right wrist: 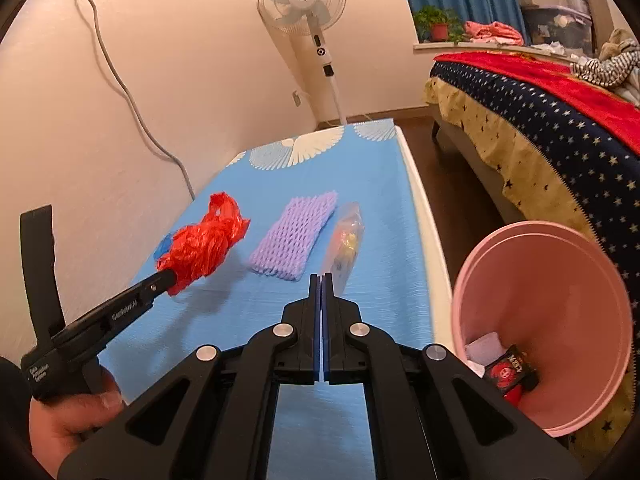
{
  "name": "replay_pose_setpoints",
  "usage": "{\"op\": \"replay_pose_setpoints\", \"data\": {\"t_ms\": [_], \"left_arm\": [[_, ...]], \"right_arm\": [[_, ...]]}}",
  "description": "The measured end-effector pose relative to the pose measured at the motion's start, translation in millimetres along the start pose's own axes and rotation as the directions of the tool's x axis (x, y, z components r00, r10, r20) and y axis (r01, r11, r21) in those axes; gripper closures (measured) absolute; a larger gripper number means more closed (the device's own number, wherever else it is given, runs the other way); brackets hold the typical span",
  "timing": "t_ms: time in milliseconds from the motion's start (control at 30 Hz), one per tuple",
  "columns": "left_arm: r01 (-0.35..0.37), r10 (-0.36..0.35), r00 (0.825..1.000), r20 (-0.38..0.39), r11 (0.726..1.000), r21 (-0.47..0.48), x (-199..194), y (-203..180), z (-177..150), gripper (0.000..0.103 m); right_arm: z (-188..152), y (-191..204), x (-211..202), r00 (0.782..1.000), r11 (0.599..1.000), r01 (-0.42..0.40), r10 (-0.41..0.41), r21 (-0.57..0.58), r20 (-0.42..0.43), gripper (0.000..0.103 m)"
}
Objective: Collect trash
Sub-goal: 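Carry the red bag and clear bag over the pink bin and open both grippers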
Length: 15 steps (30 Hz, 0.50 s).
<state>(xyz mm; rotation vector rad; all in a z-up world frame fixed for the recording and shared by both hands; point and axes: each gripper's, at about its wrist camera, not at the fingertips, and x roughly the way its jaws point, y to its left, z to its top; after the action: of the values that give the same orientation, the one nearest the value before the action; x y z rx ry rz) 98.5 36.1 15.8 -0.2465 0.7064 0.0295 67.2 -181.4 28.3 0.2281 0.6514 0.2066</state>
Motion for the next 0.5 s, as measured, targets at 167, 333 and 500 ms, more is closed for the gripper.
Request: {"op": "replay_pose_setpoints", "data": {"t_ms": [167,333,500], "left_arm": [[0.018,-0.018,1.000,0.004,0.999,0.036,-12.7,-9.6,-9.9,0.091],[0.034,-0.035,0.999,0.011,0.997,0.075,-21.9,-20.2,-17.6,0.091],[0.049,-0.051,0.998,0.021,0.995,0.085,-26.9,-23.5,-20.1,0.091]], "right_arm": [[1.1,-7.2,-14.0,0.999,1.000,0.027,-0.027,0.006,0.019,0.102],[6.7,-13.7,-29.7,0.996,0.998,0.066,-0.066,0.004,0.057,0.102],[10.6,-18.0,-42.6,0.991,0.995,0.103,-0.102,-0.001,0.084,0.102]]}}
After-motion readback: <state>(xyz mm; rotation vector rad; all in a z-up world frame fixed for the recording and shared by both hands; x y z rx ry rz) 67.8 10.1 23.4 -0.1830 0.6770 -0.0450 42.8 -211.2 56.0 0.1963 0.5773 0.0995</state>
